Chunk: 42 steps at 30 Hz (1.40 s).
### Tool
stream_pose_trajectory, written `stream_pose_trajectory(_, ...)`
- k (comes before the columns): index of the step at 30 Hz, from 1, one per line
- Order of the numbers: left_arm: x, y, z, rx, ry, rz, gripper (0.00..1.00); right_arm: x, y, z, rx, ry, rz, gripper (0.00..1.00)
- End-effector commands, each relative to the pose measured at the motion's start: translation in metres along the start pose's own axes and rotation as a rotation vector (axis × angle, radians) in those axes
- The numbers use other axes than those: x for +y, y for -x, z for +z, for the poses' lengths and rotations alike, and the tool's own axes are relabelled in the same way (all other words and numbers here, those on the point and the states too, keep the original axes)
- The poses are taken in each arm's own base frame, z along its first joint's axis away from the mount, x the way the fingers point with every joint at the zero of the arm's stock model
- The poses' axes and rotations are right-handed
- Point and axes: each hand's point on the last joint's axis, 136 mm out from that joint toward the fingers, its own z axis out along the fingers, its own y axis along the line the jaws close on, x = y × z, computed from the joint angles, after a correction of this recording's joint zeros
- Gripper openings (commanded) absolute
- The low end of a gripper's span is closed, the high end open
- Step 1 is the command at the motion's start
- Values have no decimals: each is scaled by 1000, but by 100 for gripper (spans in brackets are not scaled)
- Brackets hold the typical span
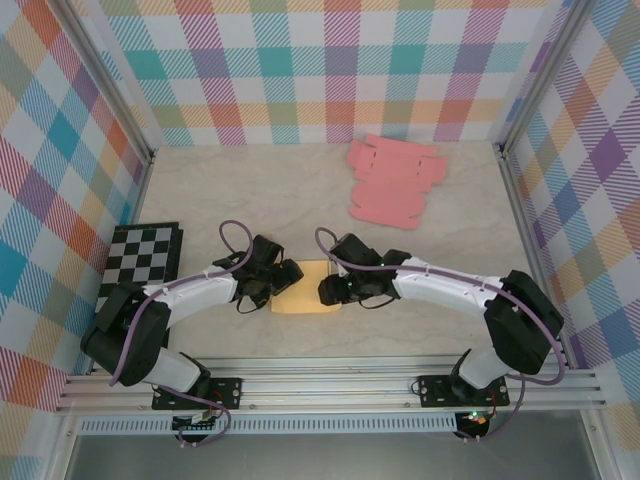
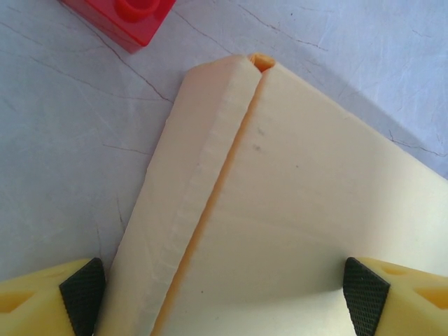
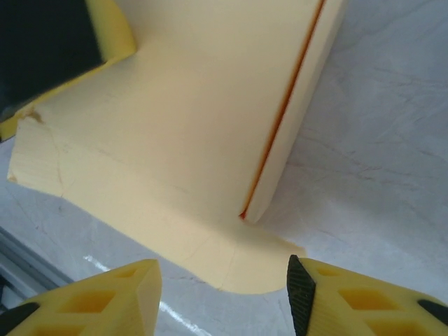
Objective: Fold the paper box
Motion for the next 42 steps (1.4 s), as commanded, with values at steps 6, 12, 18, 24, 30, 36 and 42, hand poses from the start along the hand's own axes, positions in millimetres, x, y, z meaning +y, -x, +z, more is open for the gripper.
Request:
stream_pose_trajectory(6, 35, -11, 7, -1, 120, -64, 88, 81, 3, -19, -149, 349, 19, 39)
stream_pose_trajectory(12, 27, -9, 4, -43, 79, -146, 89, 100, 17, -11, -284, 459, 59, 25)
stream_pose_trajectory(18, 21, -12, 4, -42, 73, -164, 89, 103, 17, 15, -250, 470, 115, 15)
stream_pose_trajectory(24, 23, -13, 4, -41, 90, -180, 90, 103, 6, 38, -215, 436, 136, 14)
stream_pose_trajectory(30, 27, -12, -4, -43, 139, -185, 91, 103, 3, 51, -209, 424, 135, 14)
stream_pose_trajectory(36, 26, -14, -9, -20, 184, -197, 92, 100, 3, 58, -206, 399, 135, 14)
stream_pose_trajectory(42, 22, -11, -14, 2, 267, -151, 95, 93, 2, 60, -210, 365, 121, 14)
